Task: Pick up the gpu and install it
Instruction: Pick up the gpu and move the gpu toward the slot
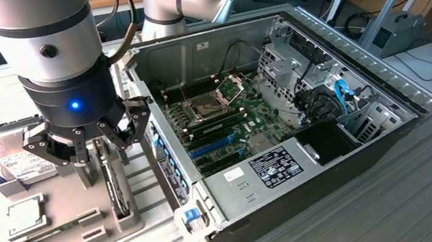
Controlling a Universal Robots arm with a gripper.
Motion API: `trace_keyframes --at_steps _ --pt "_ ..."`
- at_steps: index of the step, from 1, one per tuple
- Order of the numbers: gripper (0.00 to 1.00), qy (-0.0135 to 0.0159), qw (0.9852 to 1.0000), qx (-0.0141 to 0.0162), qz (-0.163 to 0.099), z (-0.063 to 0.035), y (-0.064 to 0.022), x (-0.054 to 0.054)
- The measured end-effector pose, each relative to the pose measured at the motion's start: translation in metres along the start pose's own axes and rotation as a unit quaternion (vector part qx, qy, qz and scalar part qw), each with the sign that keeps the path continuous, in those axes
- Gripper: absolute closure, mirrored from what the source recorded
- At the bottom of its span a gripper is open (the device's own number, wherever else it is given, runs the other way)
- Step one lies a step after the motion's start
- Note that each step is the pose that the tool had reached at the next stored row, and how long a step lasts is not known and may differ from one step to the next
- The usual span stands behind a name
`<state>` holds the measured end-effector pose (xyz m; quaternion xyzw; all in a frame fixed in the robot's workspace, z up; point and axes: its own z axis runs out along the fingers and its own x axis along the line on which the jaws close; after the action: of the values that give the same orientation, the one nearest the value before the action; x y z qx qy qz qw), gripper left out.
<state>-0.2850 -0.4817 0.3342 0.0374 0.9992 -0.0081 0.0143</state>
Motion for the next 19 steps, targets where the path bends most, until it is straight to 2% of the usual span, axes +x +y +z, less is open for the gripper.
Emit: trace_keyframes --at_steps 19 --pt "0.52 -0.0002 1.0 0.0019 0.0 0.0053 0.0001 0.0002"
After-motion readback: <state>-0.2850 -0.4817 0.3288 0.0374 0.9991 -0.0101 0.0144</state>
